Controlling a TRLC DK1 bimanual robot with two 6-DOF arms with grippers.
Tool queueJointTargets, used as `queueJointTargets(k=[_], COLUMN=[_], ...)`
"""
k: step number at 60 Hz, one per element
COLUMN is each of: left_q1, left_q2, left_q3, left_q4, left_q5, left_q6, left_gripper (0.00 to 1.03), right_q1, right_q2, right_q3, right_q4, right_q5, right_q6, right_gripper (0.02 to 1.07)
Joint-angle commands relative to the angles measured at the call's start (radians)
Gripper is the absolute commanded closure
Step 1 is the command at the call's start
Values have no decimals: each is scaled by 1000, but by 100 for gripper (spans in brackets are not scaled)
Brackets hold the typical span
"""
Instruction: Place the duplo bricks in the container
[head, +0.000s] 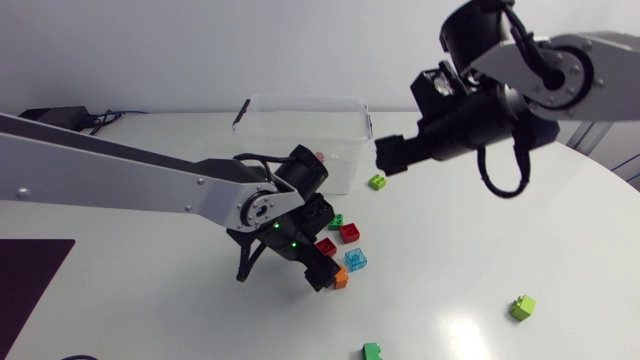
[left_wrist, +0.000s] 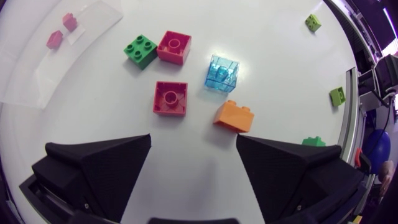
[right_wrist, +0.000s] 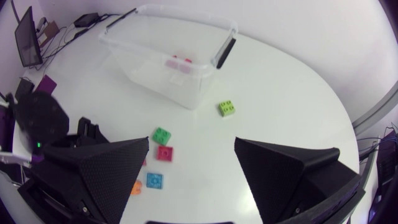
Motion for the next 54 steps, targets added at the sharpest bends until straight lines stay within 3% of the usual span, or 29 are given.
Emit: queueJointTargets(k=[1, 17, 40, 49, 54], left_q1=[9, 40, 42, 43, 45], left_q2=[49, 131, 209, 234, 250], left_q3=[71, 181, 253, 301, 329], left_q4=[2, -27, -81, -139, -169], left_q5=[5, 4, 4, -2, -7], left_q6=[36, 65, 87, 93, 99], left_gripper=[9, 9, 12, 18, 28], right_q1=[-31, -168, -297, -312, -314], right_q2=[-81, -249, -345, -370, -385], right_q3=[-120, -388, -552, -578, -589], right_q4=[27, 67, 82, 79, 76], right_q5=[-12, -100, -169, -187, -190], right_q6=[-27, -79, -139, -143, -142], right_gripper=[7, 7, 7, 7, 7])
